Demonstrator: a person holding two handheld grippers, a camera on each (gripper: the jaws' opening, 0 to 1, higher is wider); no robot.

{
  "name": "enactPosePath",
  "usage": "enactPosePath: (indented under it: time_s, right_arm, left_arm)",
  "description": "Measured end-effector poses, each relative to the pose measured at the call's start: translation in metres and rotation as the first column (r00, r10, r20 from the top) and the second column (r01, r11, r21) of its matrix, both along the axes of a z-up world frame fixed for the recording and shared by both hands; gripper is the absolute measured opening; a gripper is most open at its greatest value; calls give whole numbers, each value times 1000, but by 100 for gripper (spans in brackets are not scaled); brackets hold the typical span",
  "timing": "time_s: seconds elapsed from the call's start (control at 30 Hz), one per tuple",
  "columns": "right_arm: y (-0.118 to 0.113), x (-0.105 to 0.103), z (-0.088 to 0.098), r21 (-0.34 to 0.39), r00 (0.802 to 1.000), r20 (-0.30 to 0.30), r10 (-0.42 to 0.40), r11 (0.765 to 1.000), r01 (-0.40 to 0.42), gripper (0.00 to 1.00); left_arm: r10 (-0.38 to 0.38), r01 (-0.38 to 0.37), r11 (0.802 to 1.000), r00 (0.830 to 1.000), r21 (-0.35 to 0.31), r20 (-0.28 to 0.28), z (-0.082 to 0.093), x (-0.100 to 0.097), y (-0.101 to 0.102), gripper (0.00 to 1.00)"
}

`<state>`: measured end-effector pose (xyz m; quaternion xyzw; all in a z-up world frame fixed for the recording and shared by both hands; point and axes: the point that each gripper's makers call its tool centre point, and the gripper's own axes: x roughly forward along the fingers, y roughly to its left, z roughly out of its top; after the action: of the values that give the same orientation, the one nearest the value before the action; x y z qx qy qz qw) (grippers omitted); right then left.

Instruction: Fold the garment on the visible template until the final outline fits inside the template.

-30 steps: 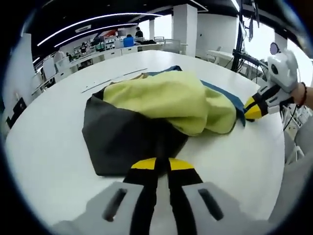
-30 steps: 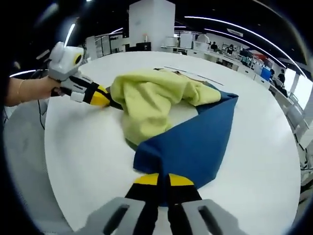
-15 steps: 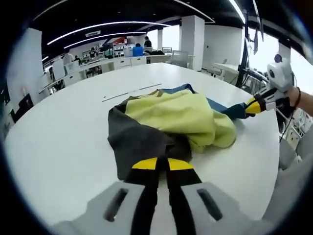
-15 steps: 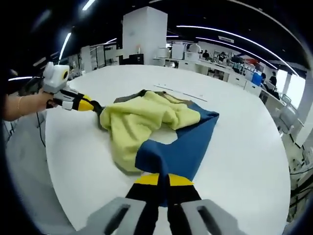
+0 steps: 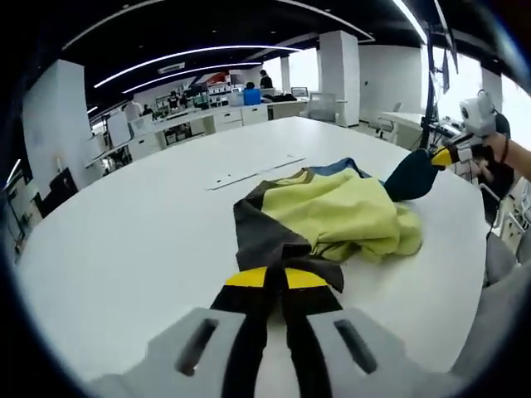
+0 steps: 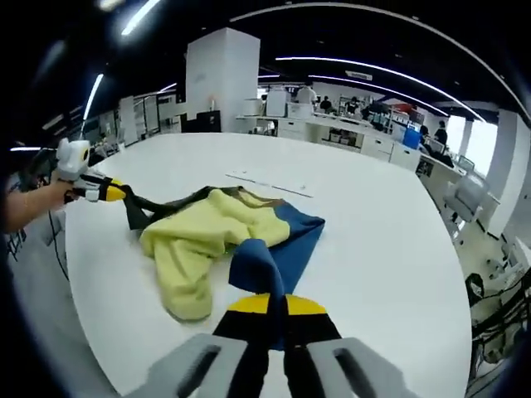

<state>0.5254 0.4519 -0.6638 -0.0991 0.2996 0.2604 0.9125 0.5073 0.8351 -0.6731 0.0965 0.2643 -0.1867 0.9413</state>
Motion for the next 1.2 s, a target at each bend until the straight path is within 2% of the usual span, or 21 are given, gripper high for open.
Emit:
enactPosePath:
  time_s: [0.13,0.37,0.53,0.7,0.93,1.2]
  right_arm:
    - [-12,8,0,24,999,-5,-48,999,48,0]
    - [-34,19,0,77,989,-24,-144,986,145,0]
    - [-47,22,-4,83,982,-35,-186,979,188,0]
    - [-63,29,-7,94,971,-49,-233,967,237,0]
    - [-88,37,-16,111,944,-79,-321,938,329,0]
    - [-107,35,-32,118,914,-119,-388,908,401,0]
  left_arm:
    - [48,-48,999,999,4,10,4,5,20,3]
    - [125,-126,991,992,54,17,3,13,58,2]
    - [162,-163,983,987,80,7,-4,16,80,2]
    - [185,-184,977,983,111,-2,-10,17,92,3]
    - [198,-194,969,980,151,-13,-15,22,108,2]
    - [217,-208,960,976,186,-30,-19,24,123,2]
